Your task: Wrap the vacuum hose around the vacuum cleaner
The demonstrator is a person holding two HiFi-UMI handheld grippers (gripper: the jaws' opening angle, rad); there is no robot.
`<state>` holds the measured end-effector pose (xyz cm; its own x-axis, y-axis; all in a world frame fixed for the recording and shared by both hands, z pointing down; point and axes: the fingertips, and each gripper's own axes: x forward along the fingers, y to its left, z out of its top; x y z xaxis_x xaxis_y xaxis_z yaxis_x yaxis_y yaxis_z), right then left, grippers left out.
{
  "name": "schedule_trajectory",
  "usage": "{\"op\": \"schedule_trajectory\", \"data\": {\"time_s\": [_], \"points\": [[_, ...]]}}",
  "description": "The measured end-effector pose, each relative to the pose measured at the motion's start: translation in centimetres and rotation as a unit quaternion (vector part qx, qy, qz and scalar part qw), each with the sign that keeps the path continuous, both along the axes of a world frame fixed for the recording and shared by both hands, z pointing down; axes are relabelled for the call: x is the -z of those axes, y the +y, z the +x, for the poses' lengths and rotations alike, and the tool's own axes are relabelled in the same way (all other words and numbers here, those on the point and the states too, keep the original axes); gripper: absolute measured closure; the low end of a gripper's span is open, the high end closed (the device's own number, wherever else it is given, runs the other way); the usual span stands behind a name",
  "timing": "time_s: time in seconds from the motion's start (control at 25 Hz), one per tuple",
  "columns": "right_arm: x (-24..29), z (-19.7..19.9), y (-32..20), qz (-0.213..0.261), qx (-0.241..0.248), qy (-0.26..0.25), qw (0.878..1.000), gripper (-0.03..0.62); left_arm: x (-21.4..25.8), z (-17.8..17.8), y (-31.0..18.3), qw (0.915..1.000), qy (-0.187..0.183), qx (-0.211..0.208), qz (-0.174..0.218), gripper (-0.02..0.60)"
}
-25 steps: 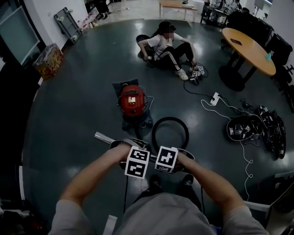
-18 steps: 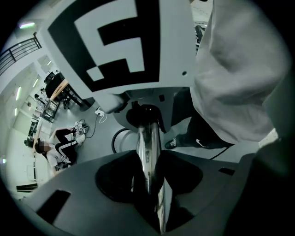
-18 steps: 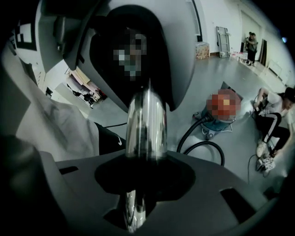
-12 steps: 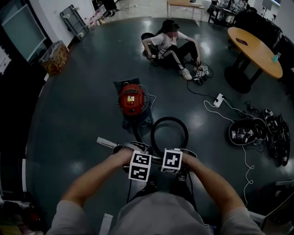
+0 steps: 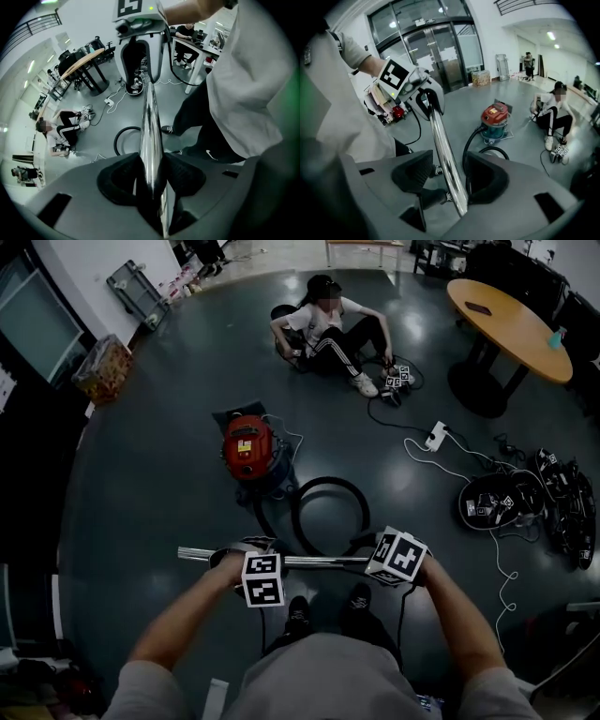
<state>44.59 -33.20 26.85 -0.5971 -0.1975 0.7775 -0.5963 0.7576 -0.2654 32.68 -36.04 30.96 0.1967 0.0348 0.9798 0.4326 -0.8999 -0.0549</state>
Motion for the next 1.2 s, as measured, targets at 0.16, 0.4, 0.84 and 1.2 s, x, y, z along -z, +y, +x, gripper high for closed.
{"op": "schedule_trajectory", "data": {"time_s": [0.16,0.4,0.84,1.2], "points": [[1.0,3.9,0.7,0.015,-0.078,-0.061,0.995,0.388,-0.9,1.8,-0.6,0.9982,0.002,0.06,0.0,0.403],[-0.7,6.8,0.1,-0.006,-0.214,-0.178,0.961,0.388,-2.7,4.5,-1.3,0.9879,0.027,0.153,0.006,0.403],[-5.1,4.0,-5.2,-0.088,-0.311,-0.321,0.89,0.326,-4.8,6.3,-2.2,0.9399,0.075,0.333,-0.018,0.403],[-8.6,0.0,-9.6,-0.171,-0.403,-0.4,0.805,0.289,-5.0,5.9,-2.3,0.8855,0.106,0.45,-0.048,0.403]]}}
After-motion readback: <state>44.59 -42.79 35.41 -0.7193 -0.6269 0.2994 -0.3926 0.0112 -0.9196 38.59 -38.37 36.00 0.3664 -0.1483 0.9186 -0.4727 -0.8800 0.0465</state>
